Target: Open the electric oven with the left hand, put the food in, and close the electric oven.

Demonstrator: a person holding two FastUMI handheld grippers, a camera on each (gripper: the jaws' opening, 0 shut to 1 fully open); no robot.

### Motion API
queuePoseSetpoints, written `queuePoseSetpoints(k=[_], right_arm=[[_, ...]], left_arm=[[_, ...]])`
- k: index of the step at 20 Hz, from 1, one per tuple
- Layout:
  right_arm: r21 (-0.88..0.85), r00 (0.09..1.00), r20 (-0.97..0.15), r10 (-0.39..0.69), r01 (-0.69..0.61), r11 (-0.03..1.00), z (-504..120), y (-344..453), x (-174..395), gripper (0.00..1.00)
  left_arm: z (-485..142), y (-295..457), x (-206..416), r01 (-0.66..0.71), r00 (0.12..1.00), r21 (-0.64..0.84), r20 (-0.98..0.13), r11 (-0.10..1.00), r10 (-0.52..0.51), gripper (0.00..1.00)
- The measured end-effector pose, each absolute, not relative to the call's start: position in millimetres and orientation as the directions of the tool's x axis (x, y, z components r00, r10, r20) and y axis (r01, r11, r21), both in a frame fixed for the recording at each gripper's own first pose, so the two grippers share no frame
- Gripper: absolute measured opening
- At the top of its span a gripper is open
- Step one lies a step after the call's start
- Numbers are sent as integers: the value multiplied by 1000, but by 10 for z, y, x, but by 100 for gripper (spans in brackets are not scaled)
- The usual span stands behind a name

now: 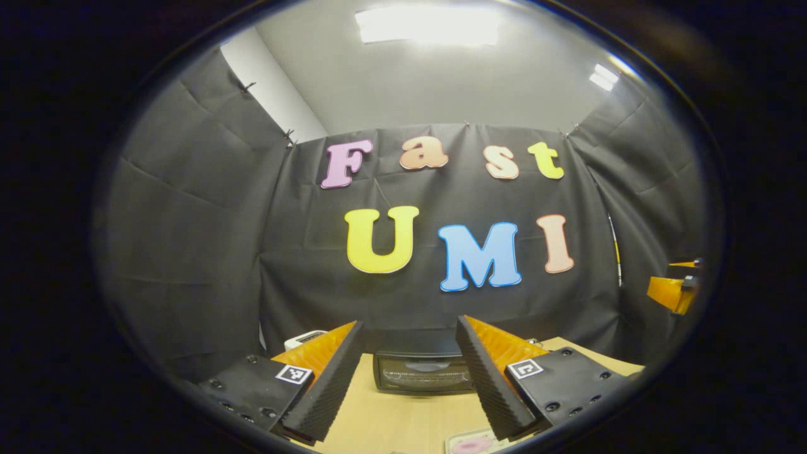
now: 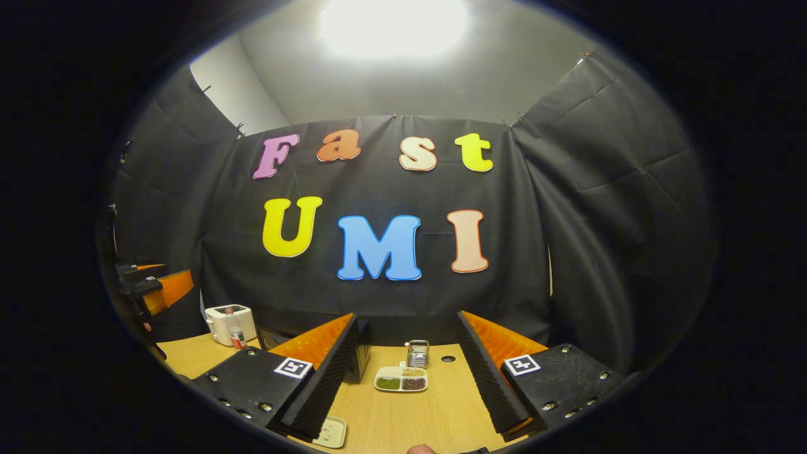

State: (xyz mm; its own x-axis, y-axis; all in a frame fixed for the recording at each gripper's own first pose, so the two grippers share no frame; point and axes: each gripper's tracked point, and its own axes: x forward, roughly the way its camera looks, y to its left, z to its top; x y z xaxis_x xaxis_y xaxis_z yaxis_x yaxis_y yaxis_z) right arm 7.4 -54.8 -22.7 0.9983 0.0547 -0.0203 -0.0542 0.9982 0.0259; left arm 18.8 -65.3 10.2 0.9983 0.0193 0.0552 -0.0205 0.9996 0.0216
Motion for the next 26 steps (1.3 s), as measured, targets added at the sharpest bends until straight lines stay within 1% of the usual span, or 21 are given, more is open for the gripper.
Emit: queuePoseSetpoints(k=[5, 7, 11, 13, 14, 15, 23, 24, 25, 26], right_arm=[[61, 999, -4, 54, -53, 997, -223, -489, 197, 95], [41, 1000, 17, 16, -17, 999, -184, -520, 295, 95], [36, 997, 39, -65, 64, 997, -130, -513, 426, 95], [13, 995, 35, -93, 92, 996, -150, -512, 470, 95], [4, 993, 43, -108, 107, 994, -135, -508, 502, 95], [-1, 991, 44, -124, 124, 992, -144, -506, 528, 95], [-40, 978, -15, -208, 207, 978, -377, -419, 680, 95], [-50, 976, -25, -216, 214, 975, -399, -415, 692, 95], [-58, 974, -30, -223, 221, 974, -416, -416, 702, 95], [-67, 972, -35, -231, 228, 971, -425, -418, 710, 95]], left_arm=[[-35, -719, 714, 3, 999, 27, 48, 1000, -4, 100], [-80, -731, 992, 21, 998, 24, 65, 999, -22, 100], [-303, -711, 1551, 49, 997, 19, 50, 999, -50, 100], [-462, -741, 1796, 72, 997, 3, 31, 997, -72, 100], [-546, -763, 1916, 83, 996, -4, 21, 997, -83, 97], [-645, -774, 2032, 94, 996, -6, 8, 996, -94, 100], [-1519, -909, 2744, 155, 982, -7, -111, 988, -155, 100], [-1625, -926, 2824, 161, 979, -11, -128, 987, -161, 90], [-1732, -935, 2893, 165, 976, -15, -144, 986, -166, 97], [-1835, -945, 2962, 167, 973, -14, -157, 986, -167, 100]])
